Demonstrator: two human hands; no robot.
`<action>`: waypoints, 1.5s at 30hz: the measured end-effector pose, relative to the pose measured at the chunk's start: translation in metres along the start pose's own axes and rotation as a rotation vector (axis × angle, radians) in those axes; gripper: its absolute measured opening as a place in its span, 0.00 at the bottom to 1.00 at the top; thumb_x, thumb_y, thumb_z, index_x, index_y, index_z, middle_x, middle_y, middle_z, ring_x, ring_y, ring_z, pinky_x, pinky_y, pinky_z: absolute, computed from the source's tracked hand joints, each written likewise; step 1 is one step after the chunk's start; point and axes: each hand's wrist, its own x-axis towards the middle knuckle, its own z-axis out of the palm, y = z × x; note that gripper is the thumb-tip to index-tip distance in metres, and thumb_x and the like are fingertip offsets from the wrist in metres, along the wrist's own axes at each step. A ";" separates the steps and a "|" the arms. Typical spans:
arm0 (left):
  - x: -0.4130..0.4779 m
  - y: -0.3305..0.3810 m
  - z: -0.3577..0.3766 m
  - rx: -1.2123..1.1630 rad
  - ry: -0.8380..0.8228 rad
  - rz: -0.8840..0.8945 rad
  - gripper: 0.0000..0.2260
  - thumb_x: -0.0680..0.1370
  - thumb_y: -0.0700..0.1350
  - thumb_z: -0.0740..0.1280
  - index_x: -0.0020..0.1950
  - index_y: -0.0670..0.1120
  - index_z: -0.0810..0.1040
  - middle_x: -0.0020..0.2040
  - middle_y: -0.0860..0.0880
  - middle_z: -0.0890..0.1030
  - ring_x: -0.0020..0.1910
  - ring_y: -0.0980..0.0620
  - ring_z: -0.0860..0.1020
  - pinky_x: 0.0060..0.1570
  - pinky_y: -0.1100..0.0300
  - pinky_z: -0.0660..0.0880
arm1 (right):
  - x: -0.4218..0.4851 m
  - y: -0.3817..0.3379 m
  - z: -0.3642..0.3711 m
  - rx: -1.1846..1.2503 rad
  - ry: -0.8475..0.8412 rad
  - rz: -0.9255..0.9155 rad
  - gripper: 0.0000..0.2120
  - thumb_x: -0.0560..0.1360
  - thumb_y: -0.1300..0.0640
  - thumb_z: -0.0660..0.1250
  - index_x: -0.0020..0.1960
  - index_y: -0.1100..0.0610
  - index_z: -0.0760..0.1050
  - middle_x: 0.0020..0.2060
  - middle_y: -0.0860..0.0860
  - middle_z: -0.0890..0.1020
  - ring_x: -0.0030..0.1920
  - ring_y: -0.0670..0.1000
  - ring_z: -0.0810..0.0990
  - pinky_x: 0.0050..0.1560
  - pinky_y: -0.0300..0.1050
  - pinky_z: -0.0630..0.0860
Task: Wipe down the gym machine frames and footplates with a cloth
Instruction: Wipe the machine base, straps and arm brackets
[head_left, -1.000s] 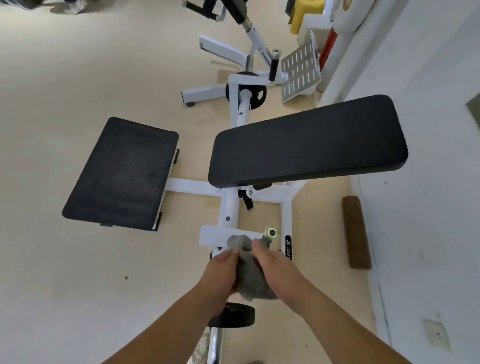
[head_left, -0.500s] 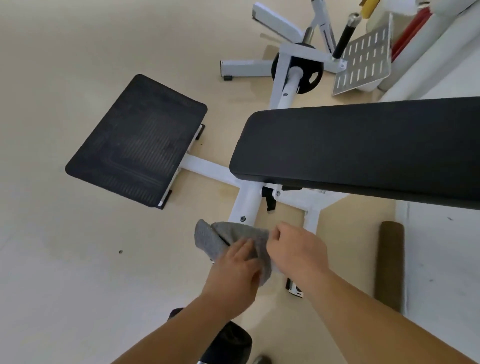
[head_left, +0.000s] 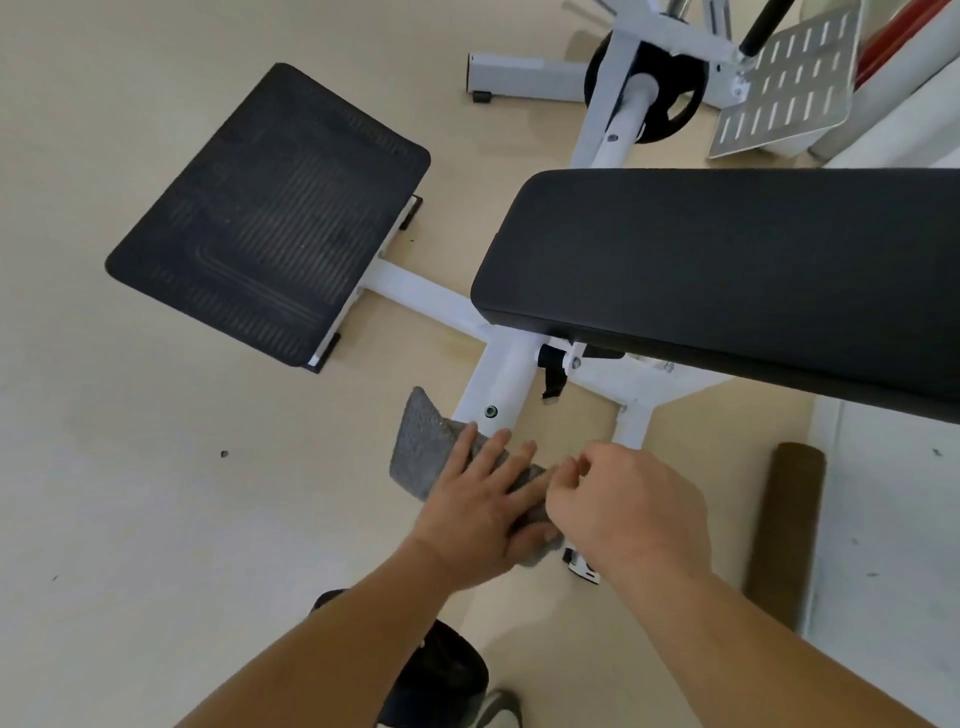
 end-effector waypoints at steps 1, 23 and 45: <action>-0.002 -0.017 -0.005 0.012 -0.015 -0.033 0.27 0.83 0.68 0.47 0.81 0.62 0.57 0.79 0.48 0.68 0.80 0.38 0.59 0.77 0.33 0.45 | 0.000 0.000 0.001 -0.006 0.009 -0.002 0.15 0.79 0.43 0.57 0.40 0.51 0.73 0.34 0.46 0.77 0.34 0.50 0.74 0.33 0.44 0.67; -0.009 -0.046 -0.023 -0.023 -0.011 -0.332 0.25 0.85 0.62 0.45 0.73 0.53 0.71 0.71 0.46 0.74 0.75 0.38 0.63 0.78 0.37 0.48 | -0.004 0.000 -0.002 0.011 0.095 -0.012 0.18 0.79 0.45 0.57 0.36 0.54 0.72 0.30 0.46 0.77 0.33 0.49 0.75 0.30 0.42 0.63; -0.014 0.004 -0.003 -0.133 0.097 -0.434 0.31 0.85 0.64 0.43 0.84 0.49 0.54 0.84 0.40 0.49 0.83 0.41 0.40 0.80 0.41 0.38 | -0.005 -0.001 -0.005 0.036 0.067 -0.016 0.17 0.78 0.44 0.57 0.37 0.53 0.72 0.31 0.46 0.78 0.33 0.49 0.75 0.33 0.43 0.68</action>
